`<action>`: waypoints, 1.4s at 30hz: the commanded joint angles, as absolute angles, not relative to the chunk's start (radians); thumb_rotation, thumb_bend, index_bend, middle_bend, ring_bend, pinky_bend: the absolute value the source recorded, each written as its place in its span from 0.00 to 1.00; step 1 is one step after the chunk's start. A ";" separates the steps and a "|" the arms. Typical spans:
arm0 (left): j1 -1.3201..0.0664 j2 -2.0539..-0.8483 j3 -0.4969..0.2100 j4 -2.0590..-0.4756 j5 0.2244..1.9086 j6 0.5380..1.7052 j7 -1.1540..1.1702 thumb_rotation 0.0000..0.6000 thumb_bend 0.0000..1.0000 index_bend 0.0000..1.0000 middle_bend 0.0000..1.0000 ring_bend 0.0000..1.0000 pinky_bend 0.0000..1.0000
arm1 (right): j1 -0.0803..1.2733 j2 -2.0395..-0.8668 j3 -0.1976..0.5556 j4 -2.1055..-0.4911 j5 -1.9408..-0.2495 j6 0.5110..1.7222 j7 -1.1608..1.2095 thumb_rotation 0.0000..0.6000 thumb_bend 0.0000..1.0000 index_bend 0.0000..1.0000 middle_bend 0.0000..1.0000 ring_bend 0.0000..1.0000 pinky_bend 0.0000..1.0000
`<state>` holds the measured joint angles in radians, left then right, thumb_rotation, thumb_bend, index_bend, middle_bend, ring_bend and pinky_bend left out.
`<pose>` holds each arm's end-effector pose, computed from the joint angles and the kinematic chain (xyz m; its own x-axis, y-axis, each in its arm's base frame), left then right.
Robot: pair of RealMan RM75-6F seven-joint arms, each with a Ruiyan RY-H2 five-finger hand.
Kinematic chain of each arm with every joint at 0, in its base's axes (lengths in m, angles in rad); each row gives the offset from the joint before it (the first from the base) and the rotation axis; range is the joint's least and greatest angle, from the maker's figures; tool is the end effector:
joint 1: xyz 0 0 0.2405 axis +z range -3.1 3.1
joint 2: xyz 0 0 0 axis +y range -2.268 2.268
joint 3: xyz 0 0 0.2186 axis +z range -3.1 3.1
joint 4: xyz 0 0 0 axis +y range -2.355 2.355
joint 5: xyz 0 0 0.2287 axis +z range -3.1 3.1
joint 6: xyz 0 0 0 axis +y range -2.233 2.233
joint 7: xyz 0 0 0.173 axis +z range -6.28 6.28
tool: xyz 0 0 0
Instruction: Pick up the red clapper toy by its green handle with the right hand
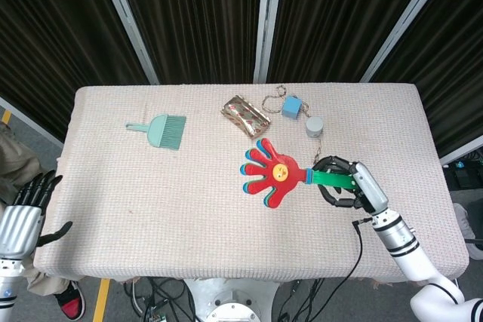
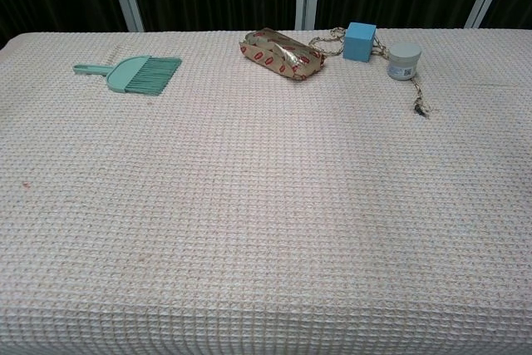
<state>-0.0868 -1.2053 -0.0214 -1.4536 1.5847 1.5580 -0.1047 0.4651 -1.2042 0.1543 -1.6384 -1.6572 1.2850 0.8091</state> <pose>-0.2913 0.2039 0.1165 0.3672 -0.0392 0.9293 0.9247 -0.0927 -0.3693 -0.1417 -0.3014 0.0763 -0.3455 -0.3513 0.8702 -0.8020 -0.3709 -0.4682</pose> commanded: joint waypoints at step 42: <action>-0.092 -1.217 -0.013 -1.448 1.583 1.538 -0.100 1.00 0.19 0.08 0.03 0.00 0.13 | 0.524 -1.186 0.115 -1.693 -1.284 1.098 0.003 1.00 0.95 0.87 0.78 0.93 1.00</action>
